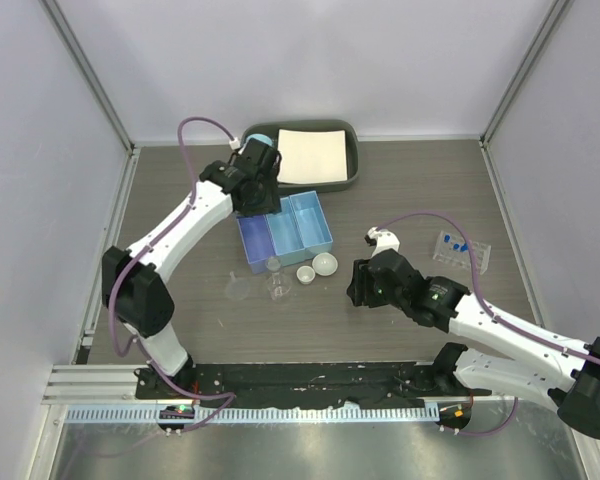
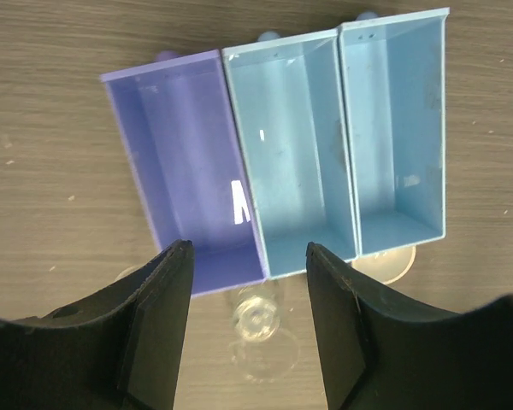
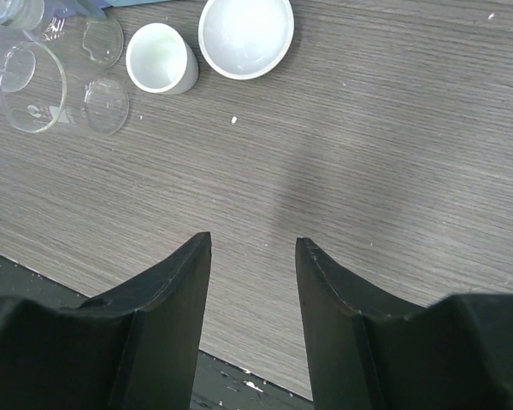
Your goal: Organize the chemistry lab equipment
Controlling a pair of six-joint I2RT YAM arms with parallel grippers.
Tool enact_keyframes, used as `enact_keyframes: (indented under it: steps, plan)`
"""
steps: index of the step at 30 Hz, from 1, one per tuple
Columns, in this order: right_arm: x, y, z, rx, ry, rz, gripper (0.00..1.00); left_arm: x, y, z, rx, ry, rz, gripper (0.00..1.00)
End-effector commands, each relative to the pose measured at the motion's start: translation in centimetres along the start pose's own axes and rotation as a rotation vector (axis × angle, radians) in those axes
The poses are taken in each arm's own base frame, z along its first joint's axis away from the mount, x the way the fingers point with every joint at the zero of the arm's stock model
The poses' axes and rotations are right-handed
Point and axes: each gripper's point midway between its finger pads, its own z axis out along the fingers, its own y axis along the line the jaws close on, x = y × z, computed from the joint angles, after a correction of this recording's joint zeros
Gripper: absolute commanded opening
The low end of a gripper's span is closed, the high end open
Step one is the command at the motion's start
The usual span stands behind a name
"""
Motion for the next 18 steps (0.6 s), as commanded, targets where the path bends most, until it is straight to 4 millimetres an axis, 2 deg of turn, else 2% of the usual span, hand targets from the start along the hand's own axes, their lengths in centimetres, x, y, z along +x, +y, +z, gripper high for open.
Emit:
enact_keyframes:
  steps: [1, 5, 9, 14, 15, 18]
  plan:
    - [-0.7, 0.3, -0.1, -0.018, -0.038, -0.011, 0.50, 0.4, 3.4, -4.4, -0.107, 0.015, 0.072, 0.58]
    - [-0.6, 0.5, -0.1, -0.029, -0.038, -0.011, 0.50, 2.3, 5.9, -6.3, -0.162, 0.018, 0.026, 0.56]
    - [-0.3, 0.6, 0.1, -0.042, -0.032, -0.005, 0.50, 3.9, 7.7, -8.1, -0.174, -0.002, -0.056, 0.57]
    - [0.1, 0.9, 0.0, -0.067, -0.025, 0.003, 0.50, 7.1, 8.9, -8.5, -0.179, 0.053, -0.142, 0.57]
    - [0.1, 1.0, -0.1, -0.070, -0.026, 0.005, 0.50, 8.3, 9.5, -8.3, -0.196, 0.073, -0.148, 0.57]
    - [0.1, 1.1, -0.3, -0.081, -0.026, 0.007, 0.50, 9.7, 9.8, -7.4, -0.188, 0.087, -0.185, 0.56]
